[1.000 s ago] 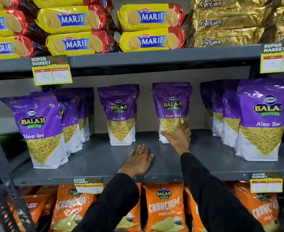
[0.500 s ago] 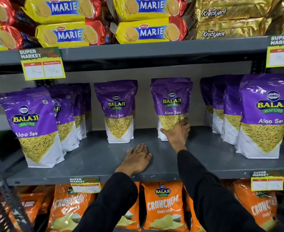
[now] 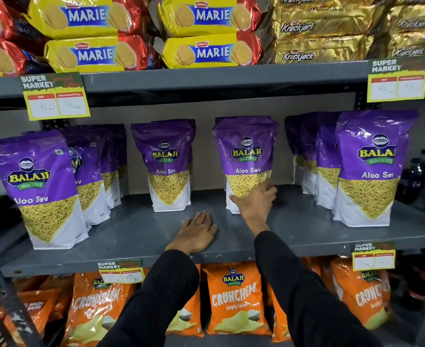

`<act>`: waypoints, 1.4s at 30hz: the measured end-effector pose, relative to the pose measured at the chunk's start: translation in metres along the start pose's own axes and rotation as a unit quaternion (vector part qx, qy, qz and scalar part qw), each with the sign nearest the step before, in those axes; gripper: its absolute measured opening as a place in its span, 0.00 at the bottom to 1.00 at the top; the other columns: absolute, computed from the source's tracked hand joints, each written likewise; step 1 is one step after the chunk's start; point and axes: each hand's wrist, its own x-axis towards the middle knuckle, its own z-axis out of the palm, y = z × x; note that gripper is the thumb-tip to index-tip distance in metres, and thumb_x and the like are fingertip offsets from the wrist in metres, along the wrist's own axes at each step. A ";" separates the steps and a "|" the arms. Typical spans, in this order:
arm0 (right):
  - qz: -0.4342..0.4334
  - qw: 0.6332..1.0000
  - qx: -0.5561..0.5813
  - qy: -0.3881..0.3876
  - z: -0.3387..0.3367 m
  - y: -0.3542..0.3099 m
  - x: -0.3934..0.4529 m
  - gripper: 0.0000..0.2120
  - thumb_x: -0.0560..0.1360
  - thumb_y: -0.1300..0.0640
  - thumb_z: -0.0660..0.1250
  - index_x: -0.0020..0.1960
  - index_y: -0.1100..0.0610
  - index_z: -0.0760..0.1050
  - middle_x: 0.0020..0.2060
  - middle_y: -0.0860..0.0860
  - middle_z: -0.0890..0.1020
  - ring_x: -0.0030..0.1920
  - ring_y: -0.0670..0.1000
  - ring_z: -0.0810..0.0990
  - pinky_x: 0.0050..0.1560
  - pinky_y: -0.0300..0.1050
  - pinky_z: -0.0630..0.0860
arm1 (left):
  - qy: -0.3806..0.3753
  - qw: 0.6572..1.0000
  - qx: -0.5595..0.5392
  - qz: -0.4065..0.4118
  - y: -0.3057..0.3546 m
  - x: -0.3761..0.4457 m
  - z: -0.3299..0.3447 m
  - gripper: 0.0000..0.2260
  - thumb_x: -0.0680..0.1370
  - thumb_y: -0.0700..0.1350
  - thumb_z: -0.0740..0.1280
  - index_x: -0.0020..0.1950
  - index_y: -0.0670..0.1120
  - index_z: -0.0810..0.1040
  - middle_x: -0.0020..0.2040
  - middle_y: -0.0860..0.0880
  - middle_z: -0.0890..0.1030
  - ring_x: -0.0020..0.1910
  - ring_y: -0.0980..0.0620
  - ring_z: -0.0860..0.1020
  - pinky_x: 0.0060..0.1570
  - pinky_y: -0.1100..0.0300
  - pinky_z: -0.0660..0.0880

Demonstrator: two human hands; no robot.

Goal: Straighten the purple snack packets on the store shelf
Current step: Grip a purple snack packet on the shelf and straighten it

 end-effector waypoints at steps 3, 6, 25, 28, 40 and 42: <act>0.000 1.000 0.010 -0.001 -0.010 0.000 -0.011 0.62 0.58 0.44 0.84 0.77 0.66 0.51 0.64 0.63 0.67 0.63 0.64 0.70 0.64 0.56 0.71 | 0.006 1.000 -0.003 0.001 -0.001 -0.001 0.001 0.27 0.85 0.54 0.46 0.81 0.43 0.49 0.83 0.45 0.50 0.82 0.47 0.48 0.80 0.47 0.46; -0.001 1.000 0.020 0.004 -0.019 -0.001 -0.022 0.62 0.58 0.46 0.84 0.78 0.66 0.50 0.64 0.63 0.67 0.62 0.64 0.69 0.63 0.55 0.71 | 0.011 1.000 -0.005 0.005 0.001 -0.003 -0.001 0.27 0.85 0.54 0.46 0.81 0.43 0.50 0.83 0.45 0.51 0.82 0.47 0.49 0.80 0.47 0.47; -0.030 0.999 -0.012 0.021 -0.063 0.012 -0.069 0.63 0.59 0.38 0.81 0.79 0.62 0.49 0.63 0.61 0.67 0.62 0.62 0.69 0.61 0.55 0.73 | -0.001 1.000 -0.002 -0.013 0.006 -0.004 -0.003 0.27 0.85 0.53 0.46 0.81 0.42 0.50 0.83 0.44 0.50 0.82 0.47 0.48 0.80 0.47 0.46; -0.033 0.999 -0.013 0.029 -0.066 0.014 -0.072 0.62 0.59 0.37 0.81 0.78 0.61 0.50 0.62 0.61 0.67 0.61 0.61 0.69 0.60 0.54 0.73 | 0.000 1.000 -0.002 -0.014 0.005 -0.004 -0.003 0.27 0.85 0.54 0.46 0.81 0.42 0.50 0.83 0.44 0.50 0.82 0.47 0.48 0.80 0.47 0.47; -0.041 0.998 -0.020 0.051 -0.072 0.020 -0.075 0.60 0.59 0.35 0.79 0.78 0.58 0.52 0.61 0.60 0.68 0.61 0.59 0.70 0.59 0.54 0.75 | 0.007 1.000 -0.002 -0.011 0.006 -0.004 -0.002 0.27 0.85 0.53 0.46 0.81 0.42 0.50 0.83 0.44 0.50 0.82 0.48 0.49 0.79 0.47 0.47; -0.044 0.997 -0.018 0.054 -0.072 0.021 -0.075 0.61 0.58 0.34 0.80 0.78 0.58 0.52 0.61 0.60 0.68 0.61 0.59 0.70 0.58 0.54 0.75 | 0.007 1.000 -0.003 -0.013 0.006 -0.004 -0.002 0.27 0.85 0.53 0.46 0.81 0.42 0.51 0.83 0.44 0.51 0.82 0.48 0.49 0.79 0.47 0.47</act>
